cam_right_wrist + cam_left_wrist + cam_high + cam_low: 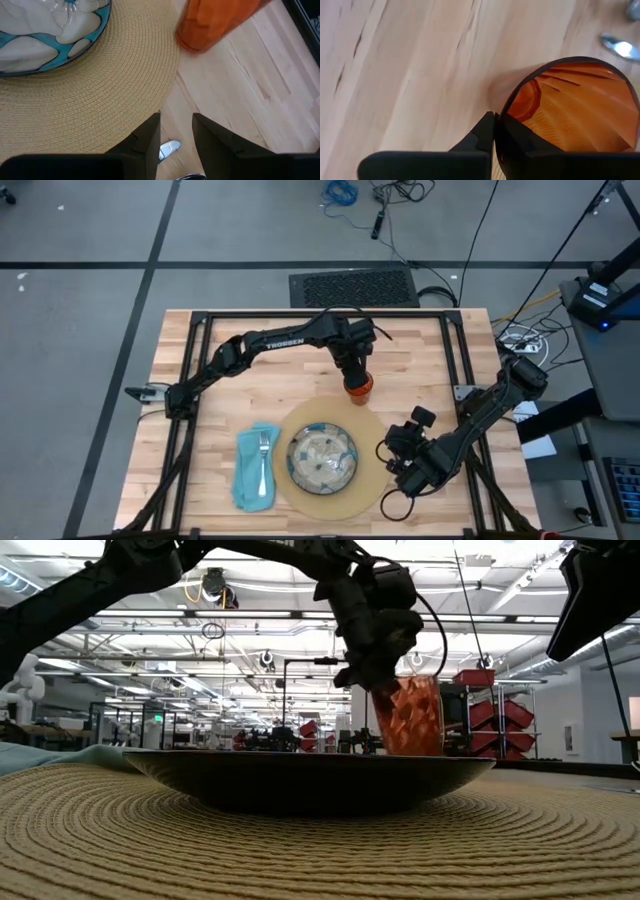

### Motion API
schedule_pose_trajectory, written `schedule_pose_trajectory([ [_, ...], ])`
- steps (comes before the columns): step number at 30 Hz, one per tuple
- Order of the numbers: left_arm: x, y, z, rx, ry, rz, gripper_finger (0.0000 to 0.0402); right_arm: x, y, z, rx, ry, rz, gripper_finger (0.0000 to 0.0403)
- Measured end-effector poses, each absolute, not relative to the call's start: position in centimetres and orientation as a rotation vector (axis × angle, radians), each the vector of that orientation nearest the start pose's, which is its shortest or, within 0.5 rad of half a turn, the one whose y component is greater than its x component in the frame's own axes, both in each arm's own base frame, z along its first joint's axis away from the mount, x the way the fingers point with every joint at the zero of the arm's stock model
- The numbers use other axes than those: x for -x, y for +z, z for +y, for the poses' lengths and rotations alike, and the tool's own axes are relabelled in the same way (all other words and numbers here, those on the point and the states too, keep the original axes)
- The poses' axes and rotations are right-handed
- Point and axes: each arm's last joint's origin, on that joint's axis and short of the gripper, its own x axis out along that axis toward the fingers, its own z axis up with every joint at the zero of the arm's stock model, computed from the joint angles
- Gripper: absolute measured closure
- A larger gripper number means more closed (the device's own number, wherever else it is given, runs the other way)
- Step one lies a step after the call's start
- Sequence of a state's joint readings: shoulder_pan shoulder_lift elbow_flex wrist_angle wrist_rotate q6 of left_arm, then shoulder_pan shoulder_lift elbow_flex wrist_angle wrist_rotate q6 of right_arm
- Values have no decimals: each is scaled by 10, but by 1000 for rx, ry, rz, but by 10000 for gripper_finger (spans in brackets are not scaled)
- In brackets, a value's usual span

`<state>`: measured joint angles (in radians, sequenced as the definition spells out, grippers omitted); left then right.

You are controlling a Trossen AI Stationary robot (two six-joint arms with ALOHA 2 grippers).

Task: Set table place
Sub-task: Move the dark brown glass to the top right of the brown mat

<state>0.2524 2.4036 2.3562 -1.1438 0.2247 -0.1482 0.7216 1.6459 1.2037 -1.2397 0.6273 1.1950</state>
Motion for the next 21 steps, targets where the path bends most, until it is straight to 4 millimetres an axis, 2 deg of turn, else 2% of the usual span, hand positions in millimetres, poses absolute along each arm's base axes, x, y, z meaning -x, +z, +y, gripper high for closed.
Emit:
schedule_pose_trajectory([
  [15, -490, 244, 113, 396, 79, 1098, 348, -219, 226, 170, 23, -642, 1066, 298],
  [21, -495, 247, 109, 415, 26, 1053, 340, -219, 226, 170, 23, -642, 1066, 298],
])
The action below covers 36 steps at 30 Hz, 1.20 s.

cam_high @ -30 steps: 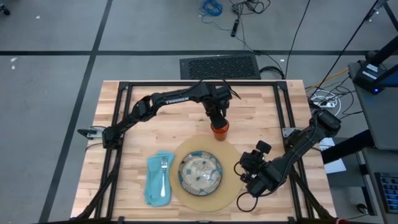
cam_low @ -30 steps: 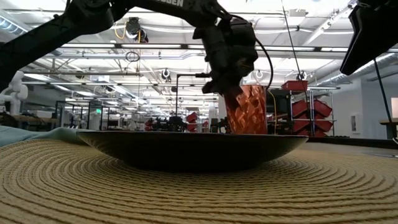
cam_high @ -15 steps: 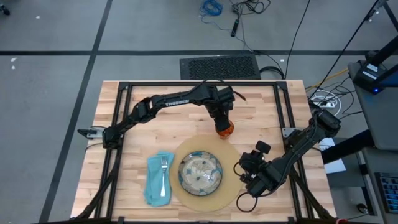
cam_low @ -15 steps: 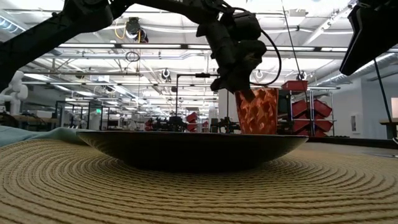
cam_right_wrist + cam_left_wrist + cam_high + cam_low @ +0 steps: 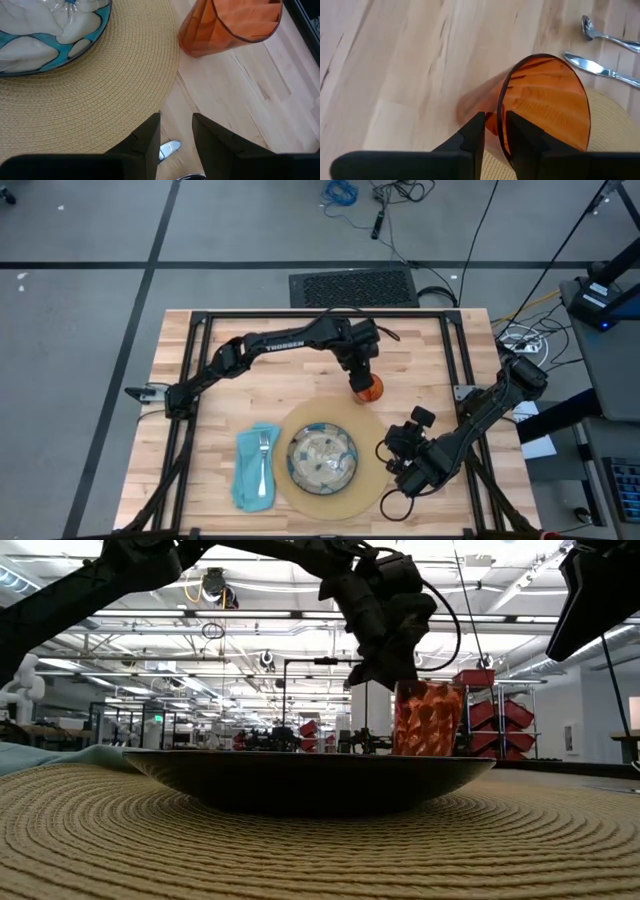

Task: Set table place
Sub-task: Move the dark brown glass to the top right of the brown mat, then return to Home Position

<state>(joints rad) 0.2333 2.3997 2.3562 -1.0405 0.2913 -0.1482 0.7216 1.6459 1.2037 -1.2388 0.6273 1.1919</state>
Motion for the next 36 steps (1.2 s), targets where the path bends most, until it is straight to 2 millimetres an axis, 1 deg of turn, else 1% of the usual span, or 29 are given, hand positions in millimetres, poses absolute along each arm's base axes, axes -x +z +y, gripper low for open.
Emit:
schedule_pose_trajectory([
  [16, -495, 248, 109, 362, -10, 1045, 340, -219, 225, 170, 24, -642, 1066, 298],
  [24, -494, 267, 109, 340, -14, 962, 340, -219, 225, 170, 24, -642, 1066, 298],
  [29, -486, 286, 107, 323, 1, 932, 340, -219, 225, 170, 25, -642, 1067, 298],
  [32, -484, 292, 107, 305, 15, 924, 340, -219, 225, 170, 25, -642, 1067, 298],
  [34, -480, 296, 105, 294, 16, 939, 340, -219, 225, 170, 26, -643, 1067, 298],
  [36, -475, 306, 100, 274, 17, 935, 340, -219, 225, 170, 28, -644, 1068, 298],
])
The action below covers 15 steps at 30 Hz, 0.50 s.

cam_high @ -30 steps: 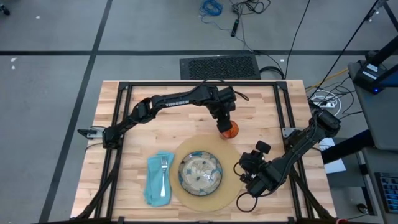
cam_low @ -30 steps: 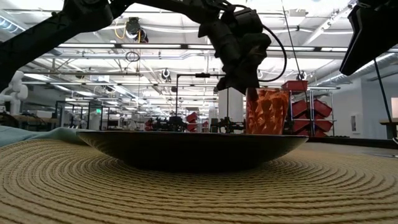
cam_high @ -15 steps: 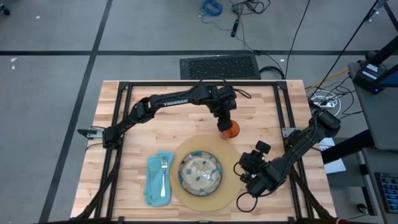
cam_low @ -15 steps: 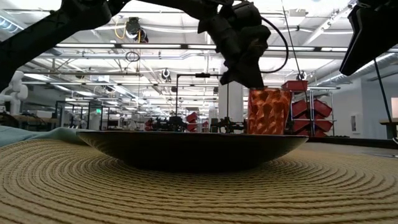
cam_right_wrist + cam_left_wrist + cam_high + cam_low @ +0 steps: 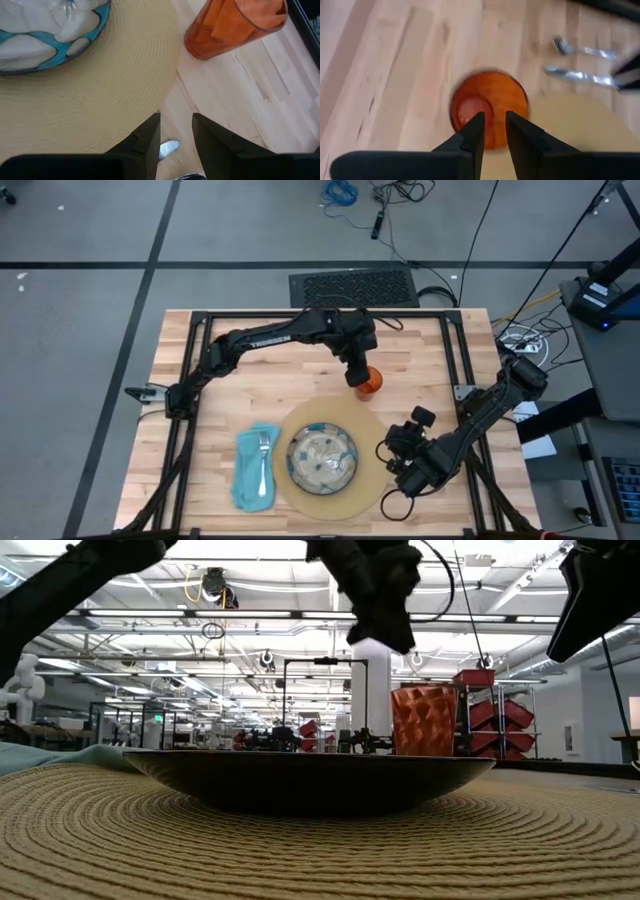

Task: Set table place
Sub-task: Return to Home Position

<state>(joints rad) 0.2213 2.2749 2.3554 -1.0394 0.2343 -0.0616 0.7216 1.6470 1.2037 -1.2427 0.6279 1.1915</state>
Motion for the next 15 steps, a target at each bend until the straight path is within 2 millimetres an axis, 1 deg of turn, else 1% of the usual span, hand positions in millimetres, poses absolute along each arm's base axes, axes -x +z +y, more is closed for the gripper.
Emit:
schedule_pose_trajectory([
  [4, -459, 329, 81, 198, 9, 965, 340, -216, 226, 168, 58, -658, 1086, 298],
  [7, -439, 354, 66, 105, 45, 980, 340, -213, 227, 164, 89, -695, 1102, 298],
  [9, -419, 377, 57, 37, 95, 979, 340, -210, 229, 160, 108, -747, 1089, 298],
  [11, -401, 400, 49, -16, 159, 947, 340, -204, 235, 154, 131, -808, 1044, 298],
  [13, -378, 424, 42, -54, 225, 908, 340, -197, 244, 149, 133, -860, 979, 298],
  [15, -354, 448, 36, -70, 303, 847, 340, -189, 256, 145, 111, -871, 892, 298],
])
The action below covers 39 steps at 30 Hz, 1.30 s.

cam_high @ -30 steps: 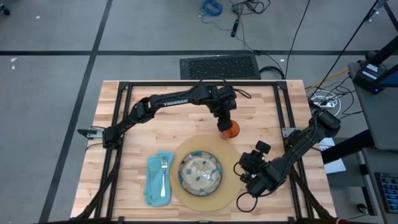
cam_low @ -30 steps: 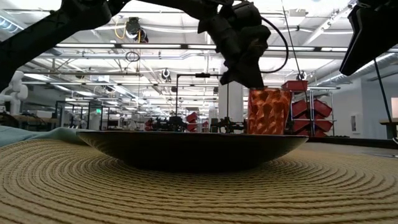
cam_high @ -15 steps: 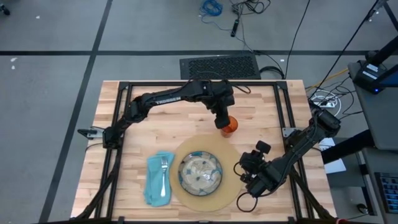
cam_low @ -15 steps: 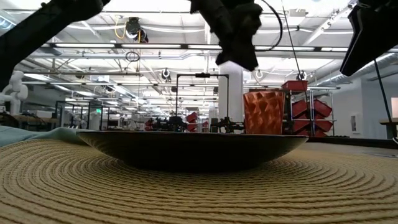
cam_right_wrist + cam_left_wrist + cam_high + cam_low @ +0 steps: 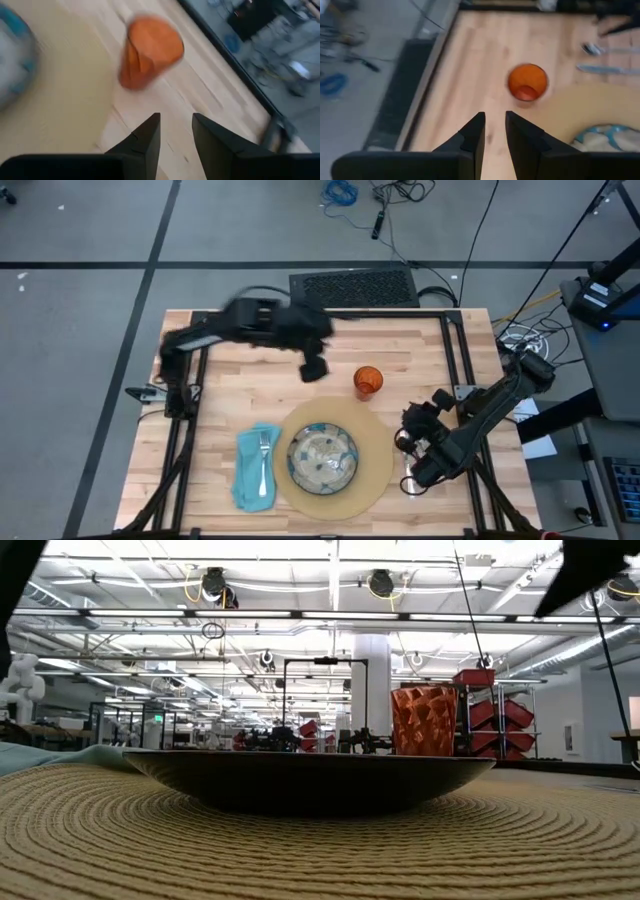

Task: Set table place
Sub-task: Return to Home Position

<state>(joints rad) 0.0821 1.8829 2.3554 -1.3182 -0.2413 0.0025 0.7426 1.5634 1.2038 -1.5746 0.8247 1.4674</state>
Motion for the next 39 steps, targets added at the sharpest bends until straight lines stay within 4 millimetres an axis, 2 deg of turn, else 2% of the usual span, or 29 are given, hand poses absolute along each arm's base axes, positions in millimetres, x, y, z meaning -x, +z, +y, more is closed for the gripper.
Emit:
schedule_pose_trajectory([
  [3, -313, 479, 31, -70, 402, 770, 340, -177, 278, 138, 78, -816, 759, 298],
  [7, -261, 507, 25, -36, 526, 699, 340, -156, 309, 121, 17, -760, 597, 298],
  [11, -220, 518, 19, -24, 626, 684, 340, -133, 334, 98, -57, -720, 473, 298],
  [14, -202, 519, 15, -22, 687, 670, 340, -119, 346, 84, -112, -697, 438, 298],
  [19, -175, 509, 11, -28, 690, 686, 340, -101, 357, 66, -168, -665, 417, 298],
  [26, -124, 469, 15, -1, 829, 706, 340, -84, 365, 48, -237, -627, 410, 298],
  [32, -76, 438, 18, 146, 920, 558, 340, -68, 372, 31, -254, -636, 298, 298],
  [36, -56, 424, 18, 220, 881, 409, 340, -57, 375, 20, -256, -631, 263, 298],
  [39, -46, 409, 18, 208, 842, 349, 340, -52, 376, 14, -250, -619, 264, 298],
])
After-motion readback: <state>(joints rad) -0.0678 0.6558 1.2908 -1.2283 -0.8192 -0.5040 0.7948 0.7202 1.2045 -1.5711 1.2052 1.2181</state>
